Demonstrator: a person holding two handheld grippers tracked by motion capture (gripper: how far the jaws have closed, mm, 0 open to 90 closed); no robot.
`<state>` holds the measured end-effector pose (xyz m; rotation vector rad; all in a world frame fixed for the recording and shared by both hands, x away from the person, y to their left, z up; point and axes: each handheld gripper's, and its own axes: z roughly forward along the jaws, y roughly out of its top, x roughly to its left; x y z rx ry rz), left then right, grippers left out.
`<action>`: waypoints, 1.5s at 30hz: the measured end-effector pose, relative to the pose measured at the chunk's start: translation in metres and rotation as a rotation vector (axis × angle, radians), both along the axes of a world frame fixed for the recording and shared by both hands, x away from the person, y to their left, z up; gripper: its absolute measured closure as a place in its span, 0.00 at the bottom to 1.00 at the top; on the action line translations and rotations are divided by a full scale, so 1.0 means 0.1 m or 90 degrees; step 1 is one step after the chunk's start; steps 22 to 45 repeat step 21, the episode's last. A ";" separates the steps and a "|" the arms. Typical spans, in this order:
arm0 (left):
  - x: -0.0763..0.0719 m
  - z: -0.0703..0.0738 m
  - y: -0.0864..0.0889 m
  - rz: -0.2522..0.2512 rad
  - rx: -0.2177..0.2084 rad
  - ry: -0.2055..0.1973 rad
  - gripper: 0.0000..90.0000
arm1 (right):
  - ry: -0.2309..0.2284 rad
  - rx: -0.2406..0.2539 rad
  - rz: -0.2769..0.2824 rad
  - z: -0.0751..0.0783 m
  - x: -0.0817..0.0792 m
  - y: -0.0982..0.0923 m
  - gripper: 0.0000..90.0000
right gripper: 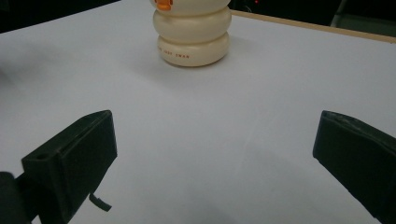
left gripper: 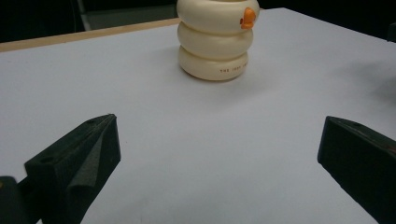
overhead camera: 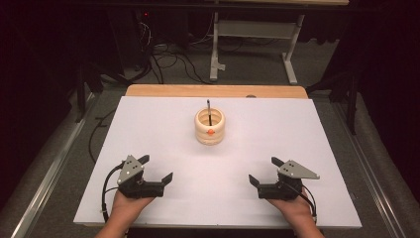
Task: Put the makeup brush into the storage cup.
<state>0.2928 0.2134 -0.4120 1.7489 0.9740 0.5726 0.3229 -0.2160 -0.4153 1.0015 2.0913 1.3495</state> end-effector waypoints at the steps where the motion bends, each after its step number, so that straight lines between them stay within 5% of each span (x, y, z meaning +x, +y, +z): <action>1: -0.01 0.00 -0.01 -0.002 0.005 -0.002 0.00 | 0.000 0.002 -0.002 0.00 0.00 0.00 0.01; 8: -0.05 0.09 -0.04 -0.013 0.030 -0.032 0.00 | -0.008 0.008 -0.010 0.03 -0.01 -0.02 0.01; 13: -0.03 0.07 -0.02 -0.019 0.023 -0.018 0.00 | -0.008 0.006 -0.017 0.03 -0.01 -0.02 0.01; 45: -0.04 0.12 -0.02 -0.014 0.015 -0.031 0.00 | -0.006 0.009 -0.022 0.03 -0.03 -0.05 0.01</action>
